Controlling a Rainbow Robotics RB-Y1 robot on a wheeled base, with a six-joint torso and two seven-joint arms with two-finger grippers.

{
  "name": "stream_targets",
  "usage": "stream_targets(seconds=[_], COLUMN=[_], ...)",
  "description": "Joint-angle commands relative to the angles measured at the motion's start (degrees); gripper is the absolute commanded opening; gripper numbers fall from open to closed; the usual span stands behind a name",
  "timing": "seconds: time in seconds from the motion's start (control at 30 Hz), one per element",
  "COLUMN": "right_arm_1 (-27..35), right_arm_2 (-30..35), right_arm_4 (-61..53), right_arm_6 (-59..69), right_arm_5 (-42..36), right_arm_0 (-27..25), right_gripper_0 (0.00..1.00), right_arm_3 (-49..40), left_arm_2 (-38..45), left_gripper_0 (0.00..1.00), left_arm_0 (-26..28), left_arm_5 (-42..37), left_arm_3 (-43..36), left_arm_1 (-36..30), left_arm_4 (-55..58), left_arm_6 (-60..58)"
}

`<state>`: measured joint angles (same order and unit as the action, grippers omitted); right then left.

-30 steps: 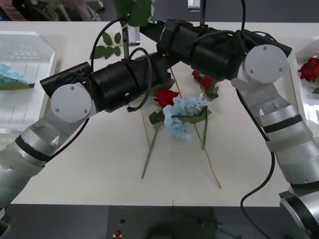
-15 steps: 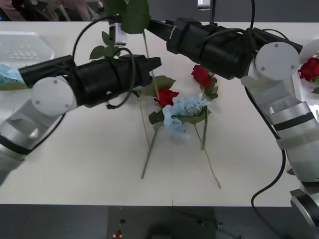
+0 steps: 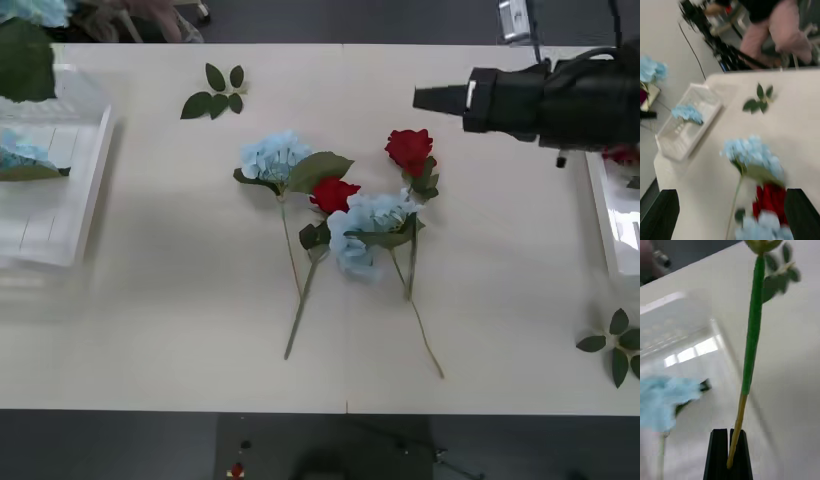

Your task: Put the red flowers into the right box and the blue flowers into the left box

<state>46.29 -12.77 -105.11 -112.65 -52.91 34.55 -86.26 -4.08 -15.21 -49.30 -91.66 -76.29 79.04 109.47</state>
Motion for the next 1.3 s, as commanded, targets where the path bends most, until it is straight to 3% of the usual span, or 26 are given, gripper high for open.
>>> stream_targets(seconds=[0.03,0.17,0.23,0.33,0.43,0.47,0.5,0.6,0.8,1.03,1.3], right_arm_1=[6.3,6.3,3.7,-0.9,-6.6,-7.6,-9.7,-12.8,-15.9,-17.2,-18.9], right_arm_2=[-1.8,-1.8,-2.0,-2.0,-2.1,-2.1,-2.8,-5.9,-13.3,-19.7,-22.7], right_arm_4=[10.1,23.6,30.8,39.1,49.5,51.1,55.3,62.8,72.8,77.2,77.8], right_arm_6=[24.9,42.3,52.3,57.1,58.1,58.2,57.8,57.1,56.3,54.8,51.5], right_arm_5=[-9.8,-20.8,-26.9,-32.4,-36.8,-37.3,-38.2,-37.7,-33.3,-26.4,-21.1], right_arm_0=[3.9,8.4,11.7,14.5,17.0,17.6,18.7,19.9,20.0,20.0,20.0], right_gripper_0=[0.82,0.82,0.81,0.82,0.82,0.82,0.81,0.82,0.82,0.82,0.82], right_arm_3=[-1.8,-4.6,-5.0,-3.9,-1.0,-0.3,2.0,5.7,9.9,16.5,22.3], left_arm_2=[-0.7,-0.8,-0.8,-0.8,-0.8,-0.8,-0.8,-0.8,-0.7,0.0,3.6], left_gripper_0=[0.00,0.00,0.00,0.01,0.24,0.27,0.38,0.57,0.66,0.73,0.72], left_arm_0=[-2.2,-2.1,-2.2,-2.2,-2.1,-2.2,-2.2,-2.1,-2.1,-2.0,-2.0], left_arm_5=[0.5,1.7,2.6,6.5,8.9,9.0,9.0,8.9,9.0,8.3,-5.6], left_arm_3=[12.1,19.1,22.0,23.7,23.8,23.8,23.6,23.2,22.9,23.8,18.9], left_arm_1=[2.5,4.5,5.5,7.4,8.8,8.8,8.8,8.8,8.7,8.0,5.6], left_arm_4=[-7.3,-15.0,-19.9,-28.8,-35.9,-35.9,-35.4,-33.6,-31.2,-16.9,28.0], left_arm_6=[10.3,16.8,18.9,18.9,18.5,18.3,18.3,18.3,18.3,18.5,18.9])
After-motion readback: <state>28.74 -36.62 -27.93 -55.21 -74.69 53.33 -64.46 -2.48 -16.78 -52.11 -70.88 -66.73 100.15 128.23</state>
